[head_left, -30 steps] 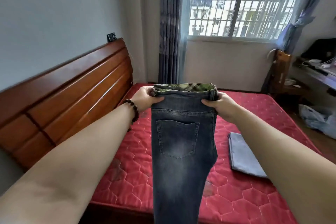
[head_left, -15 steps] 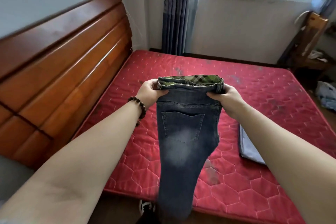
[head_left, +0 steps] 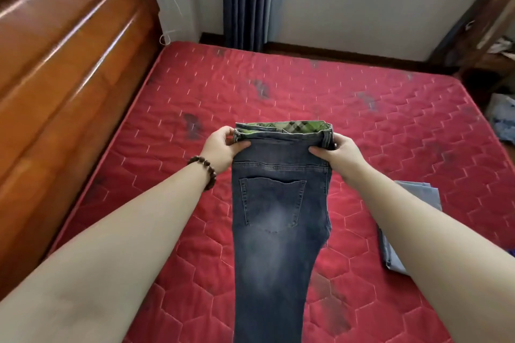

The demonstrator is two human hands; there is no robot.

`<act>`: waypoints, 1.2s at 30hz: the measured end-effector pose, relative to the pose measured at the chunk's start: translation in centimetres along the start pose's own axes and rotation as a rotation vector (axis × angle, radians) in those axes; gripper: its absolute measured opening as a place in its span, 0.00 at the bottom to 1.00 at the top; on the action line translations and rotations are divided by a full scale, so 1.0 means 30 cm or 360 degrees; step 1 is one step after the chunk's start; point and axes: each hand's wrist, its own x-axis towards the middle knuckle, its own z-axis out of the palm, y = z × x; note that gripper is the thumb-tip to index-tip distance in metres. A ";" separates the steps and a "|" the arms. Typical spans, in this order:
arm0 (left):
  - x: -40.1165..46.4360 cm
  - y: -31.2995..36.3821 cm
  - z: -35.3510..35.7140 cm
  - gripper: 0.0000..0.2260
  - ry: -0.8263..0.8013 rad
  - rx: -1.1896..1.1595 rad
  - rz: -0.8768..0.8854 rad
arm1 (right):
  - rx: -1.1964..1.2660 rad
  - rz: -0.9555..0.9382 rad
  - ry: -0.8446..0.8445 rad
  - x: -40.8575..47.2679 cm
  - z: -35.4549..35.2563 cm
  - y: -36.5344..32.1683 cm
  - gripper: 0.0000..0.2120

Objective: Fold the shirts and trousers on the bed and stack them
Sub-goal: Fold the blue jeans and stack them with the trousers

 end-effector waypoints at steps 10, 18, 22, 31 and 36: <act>0.442 -0.376 0.218 0.11 0.0157 0.0012 -0.0257 | -0.0252 0.0073 0.0034 0.457 0.126 0.399 0.06; 0.675 -0.811 0.328 0.24 0.0050 0.0203 -0.0673 | -0.0386 0.0591 -0.0130 0.725 0.247 0.818 0.30; 0.647 -1.024 0.390 0.16 -0.0114 0.0435 -0.0868 | -0.0576 0.0768 -0.0271 0.702 0.317 1.031 0.36; 0.647 -1.089 0.477 0.09 0.0067 0.0448 -0.0612 | -0.0638 0.0625 -0.0119 0.724 0.410 1.156 0.20; 0.721 -1.027 0.462 0.06 0.0242 0.0426 -0.0349 | -0.0440 0.0302 0.0019 0.785 0.405 1.080 0.11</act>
